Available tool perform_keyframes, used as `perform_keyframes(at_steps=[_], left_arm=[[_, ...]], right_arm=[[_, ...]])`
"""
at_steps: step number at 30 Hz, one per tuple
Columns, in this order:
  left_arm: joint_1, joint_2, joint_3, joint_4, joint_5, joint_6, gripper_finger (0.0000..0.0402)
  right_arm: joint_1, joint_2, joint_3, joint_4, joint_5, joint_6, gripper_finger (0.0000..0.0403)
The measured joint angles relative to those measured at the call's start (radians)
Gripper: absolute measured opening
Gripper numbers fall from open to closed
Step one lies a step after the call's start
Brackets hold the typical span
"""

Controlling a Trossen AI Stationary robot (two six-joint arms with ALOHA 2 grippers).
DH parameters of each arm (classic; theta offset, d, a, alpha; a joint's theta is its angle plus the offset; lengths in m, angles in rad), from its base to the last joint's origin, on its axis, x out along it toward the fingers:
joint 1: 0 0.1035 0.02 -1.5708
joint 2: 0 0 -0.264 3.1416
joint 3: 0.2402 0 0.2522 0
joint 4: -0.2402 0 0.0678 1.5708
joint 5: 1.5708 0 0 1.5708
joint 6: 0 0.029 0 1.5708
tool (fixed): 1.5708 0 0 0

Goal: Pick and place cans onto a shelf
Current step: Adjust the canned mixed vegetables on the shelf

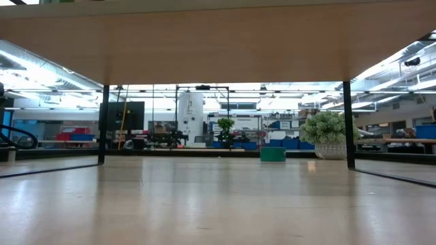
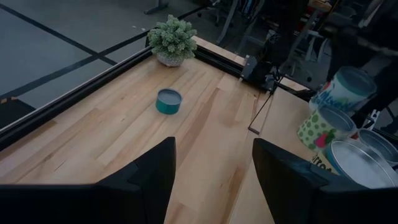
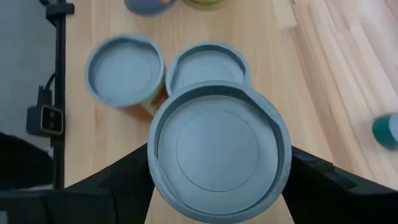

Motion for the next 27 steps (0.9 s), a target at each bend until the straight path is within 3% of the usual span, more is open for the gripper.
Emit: perform_keyframes(at_steps=[8, 17, 23, 27], left_arm=[[0.0, 0.0, 0.0, 0.0, 0.0, -0.001, 0.022], [0.0, 0.0, 0.0, 0.008, 0.0, -0.001, 0.022], [0.0, 0.0, 0.0, 0.008, 0.0, -0.006, 0.022], [0.0, 0.0, 0.0, 0.009, 0.0, -0.008, 0.022]], right_arm=[[-0.054, 0.01, -0.082, 0.173, 0.024, -0.125, 0.0298], [-0.117, 0.028, -0.087, 0.32, 0.017, -0.267, 0.0298], [-0.127, 0.001, -0.068, 0.208, -0.013, -0.21, 0.0298], [-0.093, -0.027, -0.053, 0.186, -0.092, -0.132, 0.0298]])
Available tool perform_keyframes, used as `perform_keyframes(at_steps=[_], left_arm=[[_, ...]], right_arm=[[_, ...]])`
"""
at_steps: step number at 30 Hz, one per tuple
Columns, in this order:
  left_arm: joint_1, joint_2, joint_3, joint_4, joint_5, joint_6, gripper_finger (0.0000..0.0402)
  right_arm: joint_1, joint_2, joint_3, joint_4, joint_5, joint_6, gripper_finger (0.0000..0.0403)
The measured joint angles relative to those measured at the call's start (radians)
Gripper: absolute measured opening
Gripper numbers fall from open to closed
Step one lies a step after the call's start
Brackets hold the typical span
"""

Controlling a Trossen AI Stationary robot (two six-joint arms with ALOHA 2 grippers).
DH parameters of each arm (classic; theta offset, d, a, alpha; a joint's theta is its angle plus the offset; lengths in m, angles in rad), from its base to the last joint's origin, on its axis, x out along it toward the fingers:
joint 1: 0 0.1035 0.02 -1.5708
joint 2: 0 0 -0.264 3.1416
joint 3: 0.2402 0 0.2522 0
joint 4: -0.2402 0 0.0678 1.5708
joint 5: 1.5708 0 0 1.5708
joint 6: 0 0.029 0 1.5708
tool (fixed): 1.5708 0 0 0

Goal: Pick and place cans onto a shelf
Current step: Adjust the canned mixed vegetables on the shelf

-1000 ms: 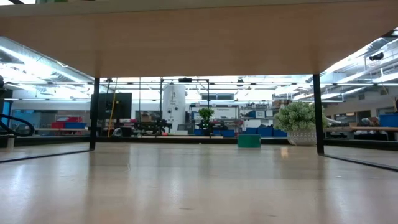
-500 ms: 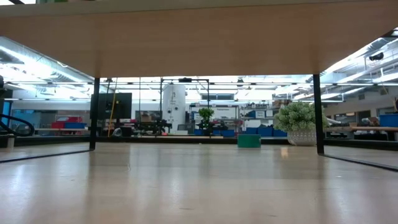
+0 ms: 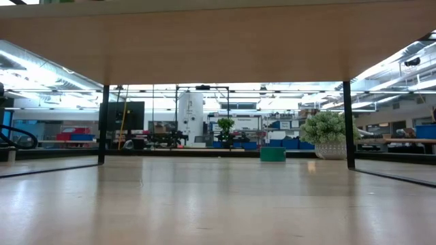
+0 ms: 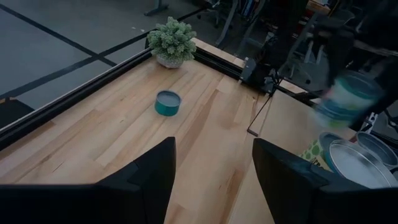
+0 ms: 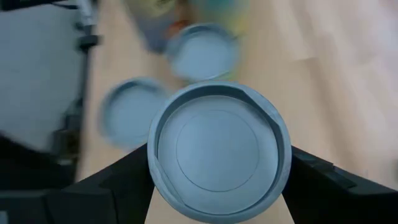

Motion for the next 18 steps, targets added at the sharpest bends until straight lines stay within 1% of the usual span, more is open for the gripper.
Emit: perform_keyframes(at_steps=[3, 9, 14, 18], left_arm=[[0.0, 0.0, 0.0, 0.003, 0.0, 0.0, 0.022], [0.0, 0.0, 0.0, 0.003, 0.0, 0.001, 0.022], [0.0, 0.0, 0.0, 0.004, 0.0, 0.005, 0.022], [0.0, 0.0, 0.0, 0.004, 0.0, 0.005, 0.022]], right_arm=[[0.048, 0.003, 0.0, -0.004, -0.025, 0.058, 0.0298], [0.131, 0.005, -0.017, -0.012, 0.009, 0.159, 0.0298], [0.151, 0.005, -0.06, 0.086, 0.06, 0.189, 0.0298], [0.147, 0.005, -0.117, 0.213, 0.082, 0.185, 0.0298]])
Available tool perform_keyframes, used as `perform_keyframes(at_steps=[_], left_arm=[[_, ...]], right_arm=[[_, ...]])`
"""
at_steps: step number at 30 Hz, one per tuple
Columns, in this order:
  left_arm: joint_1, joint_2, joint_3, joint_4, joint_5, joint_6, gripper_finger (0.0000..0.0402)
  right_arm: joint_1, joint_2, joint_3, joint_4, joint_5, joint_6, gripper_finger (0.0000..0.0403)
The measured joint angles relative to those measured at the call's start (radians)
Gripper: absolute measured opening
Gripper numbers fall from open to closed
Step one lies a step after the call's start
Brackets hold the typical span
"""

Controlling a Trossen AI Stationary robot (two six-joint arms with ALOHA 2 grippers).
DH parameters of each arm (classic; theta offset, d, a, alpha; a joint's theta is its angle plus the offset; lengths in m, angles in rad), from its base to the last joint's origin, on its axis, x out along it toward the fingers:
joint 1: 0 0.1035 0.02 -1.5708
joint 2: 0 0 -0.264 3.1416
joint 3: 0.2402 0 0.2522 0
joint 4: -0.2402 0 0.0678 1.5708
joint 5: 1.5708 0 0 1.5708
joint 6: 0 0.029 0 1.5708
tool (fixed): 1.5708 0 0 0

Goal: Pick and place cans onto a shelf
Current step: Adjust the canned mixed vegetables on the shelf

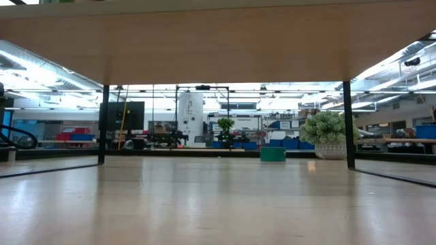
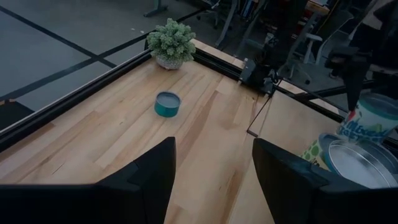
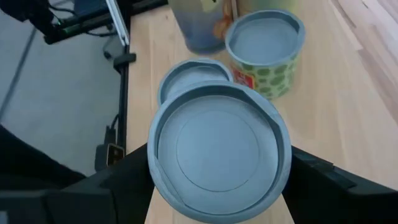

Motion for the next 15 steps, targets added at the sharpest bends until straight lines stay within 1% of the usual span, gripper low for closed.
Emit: perform_keyframes(at_steps=[3, 8, 12, 15], left_arm=[[0.0, 0.0, 0.0, 0.0, 0.0, 0.001, 0.022], [0.0, 0.0, 0.0, 0.0, 0.0, 0.002, 0.022], [0.0, 0.0, 0.0, 0.0, 0.0, 0.002, 0.022], [0.0, 0.0, 0.0, 0.0, 0.0, 0.002, 0.022]], right_arm=[[-0.015, 0.0, -0.039, 0.095, 0.004, -0.014, 0.0298], [-0.045, 0.0, -0.059, 0.191, 0.015, -0.023, 0.0298], [-0.062, 0.0, -0.06, 0.221, 0.03, -0.05, 0.0298], [-0.067, 0.0, -0.051, 0.198, 0.0, -0.046, 0.0298]])
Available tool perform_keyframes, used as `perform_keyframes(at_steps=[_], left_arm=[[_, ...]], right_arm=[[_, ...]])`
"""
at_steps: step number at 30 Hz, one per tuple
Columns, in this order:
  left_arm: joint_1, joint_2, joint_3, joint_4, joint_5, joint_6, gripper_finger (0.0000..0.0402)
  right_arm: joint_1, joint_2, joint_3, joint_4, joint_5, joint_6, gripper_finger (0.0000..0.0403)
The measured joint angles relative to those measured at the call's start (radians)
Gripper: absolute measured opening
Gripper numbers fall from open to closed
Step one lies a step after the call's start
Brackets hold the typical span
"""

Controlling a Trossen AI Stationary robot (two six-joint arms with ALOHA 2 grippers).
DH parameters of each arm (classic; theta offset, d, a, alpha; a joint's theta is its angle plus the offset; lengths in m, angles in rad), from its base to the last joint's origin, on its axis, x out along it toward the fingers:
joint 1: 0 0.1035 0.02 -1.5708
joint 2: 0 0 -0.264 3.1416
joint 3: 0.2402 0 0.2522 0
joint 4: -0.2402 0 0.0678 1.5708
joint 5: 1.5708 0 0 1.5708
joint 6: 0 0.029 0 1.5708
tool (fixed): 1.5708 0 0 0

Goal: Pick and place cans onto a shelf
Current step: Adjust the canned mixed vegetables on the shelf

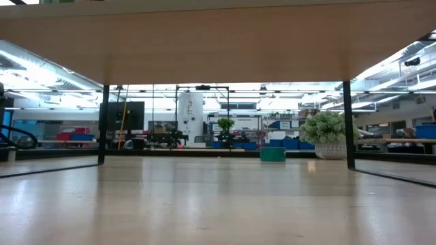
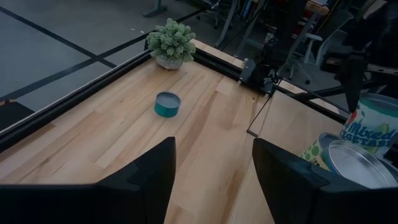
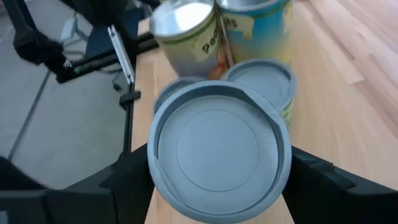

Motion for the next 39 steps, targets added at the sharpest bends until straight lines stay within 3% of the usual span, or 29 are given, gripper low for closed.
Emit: perform_keyframes(at_steps=[7, 14, 34, 39], left_arm=[[0.0, 0.0, 0.0, 0.0, 0.0, 0.001, 0.022], [0.0, 0.0, 0.0, 0.0, 0.0, 0.001, 0.022], [0.0, 0.0, 0.0, -0.001, 0.0, 0.0, 0.022], [0.0, 0.0, 0.0, -0.001, 0.0, 0.0, 0.022]], right_arm=[[0.026, 0.0, 0.021, -0.079, -0.02, -0.083, 0.0298], [0.028, 0.012, 0.017, -0.044, -0.05, -0.239, 0.0298], [0.027, 0.109, 0.035, 0.001, -0.074, -0.363, 0.0299], [0.027, 0.121, 0.035, -0.003, -0.074, -0.355, 0.0319]])
